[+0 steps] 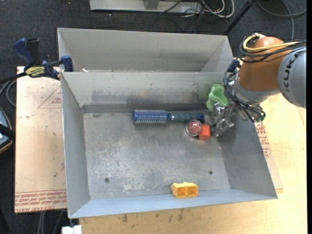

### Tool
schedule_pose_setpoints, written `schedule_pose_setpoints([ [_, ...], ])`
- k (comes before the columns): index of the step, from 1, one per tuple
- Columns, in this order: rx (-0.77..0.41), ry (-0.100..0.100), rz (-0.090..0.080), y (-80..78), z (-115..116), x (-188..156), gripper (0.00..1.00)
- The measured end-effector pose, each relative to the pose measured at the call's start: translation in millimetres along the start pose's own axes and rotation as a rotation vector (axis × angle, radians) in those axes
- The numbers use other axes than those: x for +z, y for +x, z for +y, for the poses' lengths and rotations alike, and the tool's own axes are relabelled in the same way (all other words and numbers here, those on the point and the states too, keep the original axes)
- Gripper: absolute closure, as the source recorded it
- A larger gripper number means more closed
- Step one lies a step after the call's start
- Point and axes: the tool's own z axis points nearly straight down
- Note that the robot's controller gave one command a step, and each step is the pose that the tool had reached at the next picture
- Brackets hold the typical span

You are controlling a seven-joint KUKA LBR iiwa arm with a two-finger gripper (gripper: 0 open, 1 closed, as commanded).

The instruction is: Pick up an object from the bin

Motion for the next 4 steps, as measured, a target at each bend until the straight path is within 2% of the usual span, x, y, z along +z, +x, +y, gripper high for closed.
schedule_pose_setpoints([
  [1,-0.002,-0.004,0.007,1.1,0.8,0.2,0.0],
  [2,0.222,-0.017,0.019,-16.9,20.6,10.2,0.0],
  [3,0.226,-0.01,-0.004,-20.6,19.9,10.8,1.0],
  [4,0.222,0.007,-0.009,-18.8,24.5,-70.6,1.0],
])
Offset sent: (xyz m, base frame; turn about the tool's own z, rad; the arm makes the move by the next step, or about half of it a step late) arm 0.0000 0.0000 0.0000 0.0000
